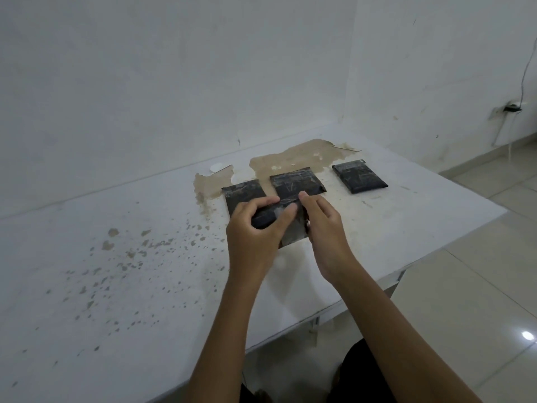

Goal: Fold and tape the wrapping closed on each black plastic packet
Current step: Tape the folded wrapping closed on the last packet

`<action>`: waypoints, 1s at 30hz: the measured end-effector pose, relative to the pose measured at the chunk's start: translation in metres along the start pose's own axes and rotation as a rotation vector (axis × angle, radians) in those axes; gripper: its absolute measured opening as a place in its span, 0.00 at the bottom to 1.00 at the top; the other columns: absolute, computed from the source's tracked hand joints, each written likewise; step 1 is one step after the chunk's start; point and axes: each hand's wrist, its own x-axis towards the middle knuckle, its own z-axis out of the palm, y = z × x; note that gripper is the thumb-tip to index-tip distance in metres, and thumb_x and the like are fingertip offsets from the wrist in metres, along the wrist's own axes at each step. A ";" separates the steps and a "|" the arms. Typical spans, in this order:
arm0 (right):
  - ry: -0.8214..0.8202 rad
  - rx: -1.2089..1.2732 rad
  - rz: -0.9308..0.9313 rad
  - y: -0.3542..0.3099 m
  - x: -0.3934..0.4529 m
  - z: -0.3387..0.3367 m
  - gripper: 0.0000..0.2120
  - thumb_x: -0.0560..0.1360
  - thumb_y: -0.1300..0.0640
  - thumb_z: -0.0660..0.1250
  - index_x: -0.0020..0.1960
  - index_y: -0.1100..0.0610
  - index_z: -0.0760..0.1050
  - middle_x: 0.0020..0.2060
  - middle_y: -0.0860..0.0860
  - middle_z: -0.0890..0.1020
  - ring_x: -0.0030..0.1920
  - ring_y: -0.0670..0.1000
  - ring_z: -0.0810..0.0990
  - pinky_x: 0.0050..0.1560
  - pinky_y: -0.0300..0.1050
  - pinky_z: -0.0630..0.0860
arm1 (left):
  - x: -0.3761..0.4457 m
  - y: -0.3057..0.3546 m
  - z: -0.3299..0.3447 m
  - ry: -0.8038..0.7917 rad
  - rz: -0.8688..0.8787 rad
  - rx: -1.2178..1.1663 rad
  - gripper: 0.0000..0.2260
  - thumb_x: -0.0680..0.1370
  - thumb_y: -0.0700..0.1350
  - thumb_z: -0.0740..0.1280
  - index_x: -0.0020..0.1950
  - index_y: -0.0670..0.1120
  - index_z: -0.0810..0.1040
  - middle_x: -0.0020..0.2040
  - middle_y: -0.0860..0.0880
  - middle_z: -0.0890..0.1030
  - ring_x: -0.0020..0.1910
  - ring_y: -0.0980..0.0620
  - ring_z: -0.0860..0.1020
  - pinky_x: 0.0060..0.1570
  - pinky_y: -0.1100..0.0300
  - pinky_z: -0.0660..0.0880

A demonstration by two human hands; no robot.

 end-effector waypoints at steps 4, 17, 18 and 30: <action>0.018 -0.028 -0.014 0.003 0.000 0.000 0.14 0.81 0.46 0.66 0.47 0.56 0.81 0.42 0.52 0.83 0.48 0.54 0.82 0.55 0.55 0.80 | -0.003 -0.005 0.016 0.102 -0.089 -0.012 0.15 0.73 0.56 0.77 0.57 0.53 0.84 0.53 0.54 0.80 0.50 0.63 0.78 0.43 0.77 0.73; -0.017 -0.205 -0.129 0.017 0.004 -0.014 0.09 0.83 0.53 0.63 0.51 0.59 0.76 0.42 0.49 0.82 0.40 0.40 0.81 0.38 0.33 0.76 | -0.004 -0.011 0.032 0.052 -0.166 -0.120 0.07 0.76 0.50 0.76 0.53 0.53 0.85 0.52 0.52 0.77 0.48 0.70 0.76 0.43 0.76 0.75; -0.006 -0.197 -0.136 0.018 0.004 -0.014 0.09 0.83 0.54 0.63 0.51 0.59 0.76 0.41 0.49 0.81 0.38 0.39 0.80 0.36 0.32 0.75 | -0.004 -0.011 0.032 0.047 -0.173 -0.131 0.05 0.76 0.50 0.76 0.52 0.55 0.85 0.52 0.52 0.77 0.48 0.70 0.77 0.43 0.75 0.74; 0.117 -0.010 0.055 0.023 0.011 -0.013 0.09 0.80 0.53 0.66 0.45 0.56 0.79 0.44 0.54 0.81 0.46 0.52 0.79 0.46 0.47 0.79 | -0.004 -0.015 0.032 -0.004 -0.161 -0.141 0.07 0.77 0.49 0.75 0.53 0.58 0.84 0.52 0.54 0.76 0.49 0.70 0.76 0.46 0.66 0.81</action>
